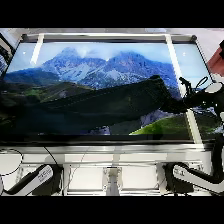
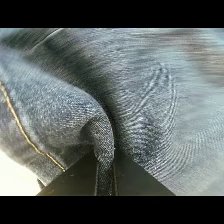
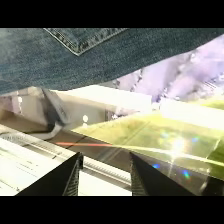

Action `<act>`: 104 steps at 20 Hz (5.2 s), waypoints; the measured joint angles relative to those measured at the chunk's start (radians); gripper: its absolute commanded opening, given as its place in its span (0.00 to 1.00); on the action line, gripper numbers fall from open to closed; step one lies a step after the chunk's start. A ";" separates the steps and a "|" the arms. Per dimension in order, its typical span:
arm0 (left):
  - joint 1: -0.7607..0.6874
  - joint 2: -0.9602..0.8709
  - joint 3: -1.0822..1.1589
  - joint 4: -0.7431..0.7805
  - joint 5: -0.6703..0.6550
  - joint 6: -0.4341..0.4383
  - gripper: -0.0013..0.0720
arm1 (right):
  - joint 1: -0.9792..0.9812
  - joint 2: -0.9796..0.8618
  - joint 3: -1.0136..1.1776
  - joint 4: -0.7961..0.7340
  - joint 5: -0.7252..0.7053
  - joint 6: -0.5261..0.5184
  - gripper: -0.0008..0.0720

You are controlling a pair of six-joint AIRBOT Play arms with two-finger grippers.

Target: Fold the clothes and pants, and hang the long-sleeved shirts on hangers.

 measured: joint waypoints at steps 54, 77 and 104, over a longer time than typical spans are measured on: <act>-0.466 -0.551 0.194 -0.401 -0.190 -0.207 0.81 | 0.171 0.035 -0.019 0.157 -0.085 -0.014 0.48; -0.253 -0.297 0.311 -0.477 -0.059 -0.081 0.04 | 0.174 0.035 -0.019 0.254 -0.130 -0.045 0.48; -0.718 -0.686 0.970 -0.357 -0.222 -0.236 0.05 | 0.383 0.035 -0.019 0.259 -0.265 -0.081 0.48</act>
